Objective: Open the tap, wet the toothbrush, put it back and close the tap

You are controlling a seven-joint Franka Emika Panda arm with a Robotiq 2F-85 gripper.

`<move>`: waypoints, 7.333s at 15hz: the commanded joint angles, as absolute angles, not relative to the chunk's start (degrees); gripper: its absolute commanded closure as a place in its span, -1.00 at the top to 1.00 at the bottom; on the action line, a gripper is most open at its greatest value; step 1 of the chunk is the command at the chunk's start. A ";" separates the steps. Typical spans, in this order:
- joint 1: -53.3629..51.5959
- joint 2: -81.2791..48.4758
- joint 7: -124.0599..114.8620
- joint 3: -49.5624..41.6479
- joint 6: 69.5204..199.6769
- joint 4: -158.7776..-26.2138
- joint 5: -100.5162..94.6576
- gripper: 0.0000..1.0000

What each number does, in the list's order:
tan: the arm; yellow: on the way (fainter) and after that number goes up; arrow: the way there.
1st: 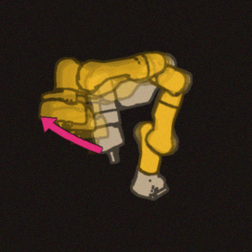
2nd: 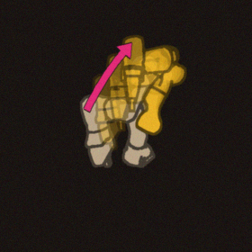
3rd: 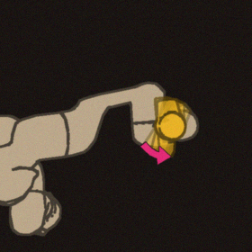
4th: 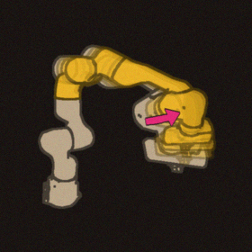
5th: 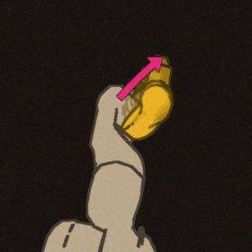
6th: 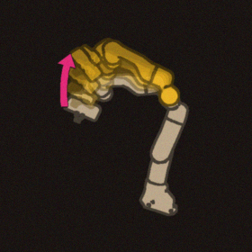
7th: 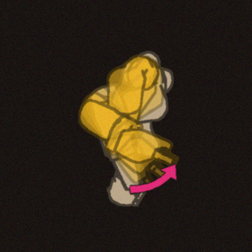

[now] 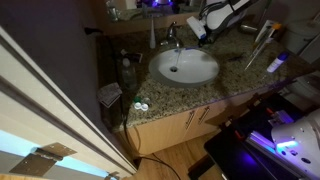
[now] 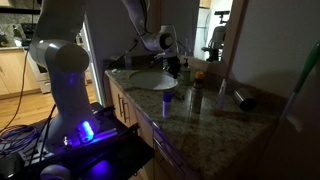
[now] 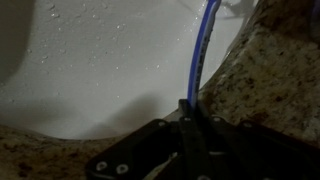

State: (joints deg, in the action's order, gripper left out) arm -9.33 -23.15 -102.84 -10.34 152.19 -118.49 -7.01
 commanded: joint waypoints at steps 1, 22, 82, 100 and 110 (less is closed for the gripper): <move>-9.10 -23.14 -102.74 -10.16 152.08 -118.41 -7.03 -0.82; -2.64 -15.99 -100.82 -16.47 152.99 -123.36 -13.19 -0.96; 0.20 -7.82 -33.86 -0.01 120.44 -103.21 14.76 1.00; -3.78 -19.04 -13.25 2.24 123.39 -94.27 10.60 1.00; -4.37 -29.85 -15.15 2.14 130.69 -88.35 10.68 1.00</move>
